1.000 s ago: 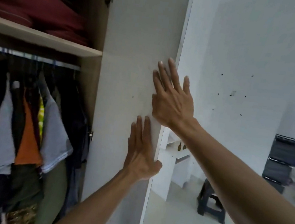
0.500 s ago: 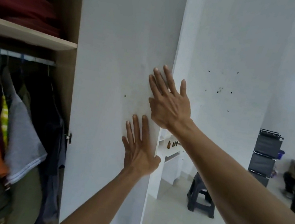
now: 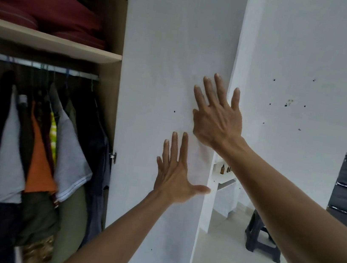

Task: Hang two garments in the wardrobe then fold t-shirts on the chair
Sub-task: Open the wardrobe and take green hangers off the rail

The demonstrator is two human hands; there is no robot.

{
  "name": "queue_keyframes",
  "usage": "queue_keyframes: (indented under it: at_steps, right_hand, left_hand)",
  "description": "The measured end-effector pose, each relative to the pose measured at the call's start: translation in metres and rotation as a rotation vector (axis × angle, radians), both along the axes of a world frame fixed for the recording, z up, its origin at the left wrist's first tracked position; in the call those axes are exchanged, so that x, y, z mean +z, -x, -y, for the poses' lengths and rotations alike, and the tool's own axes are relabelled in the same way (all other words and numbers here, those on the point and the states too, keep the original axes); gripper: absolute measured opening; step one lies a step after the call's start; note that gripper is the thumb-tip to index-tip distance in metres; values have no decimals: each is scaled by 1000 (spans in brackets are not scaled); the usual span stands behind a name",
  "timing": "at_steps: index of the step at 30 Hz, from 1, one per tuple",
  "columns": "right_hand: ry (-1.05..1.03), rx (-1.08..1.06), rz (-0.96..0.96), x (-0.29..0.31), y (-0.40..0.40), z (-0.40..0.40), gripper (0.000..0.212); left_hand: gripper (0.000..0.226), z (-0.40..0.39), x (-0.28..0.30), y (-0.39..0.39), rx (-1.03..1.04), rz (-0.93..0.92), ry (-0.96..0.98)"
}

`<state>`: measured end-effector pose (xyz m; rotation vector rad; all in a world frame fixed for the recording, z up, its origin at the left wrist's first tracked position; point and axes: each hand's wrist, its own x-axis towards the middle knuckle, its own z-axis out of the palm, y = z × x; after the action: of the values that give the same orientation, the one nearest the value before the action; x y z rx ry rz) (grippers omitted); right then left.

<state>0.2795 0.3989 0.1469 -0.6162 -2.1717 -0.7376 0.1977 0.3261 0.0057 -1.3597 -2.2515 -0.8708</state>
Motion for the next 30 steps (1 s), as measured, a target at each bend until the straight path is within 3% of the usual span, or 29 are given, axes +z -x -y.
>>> queue_keyframes:
  at_steps: [9, 15, 21, 30]
  right_hand:
    - [273, 295, -77, -25, 53, 118, 48]
    - [356, 462, 58, -65, 104, 205, 37]
    - [408, 611, 128, -65, 168, 270, 38]
    - [476, 870, 142, -45, 312, 333, 41]
  left_hand:
    - [107, 153, -6, 52, 86, 68, -50]
    - [91, 260, -28, 103, 250, 84, -63]
    - [81, 341, -22, 146, 339, 65, -123]
    - [62, 413, 18, 256, 482, -120, -270]
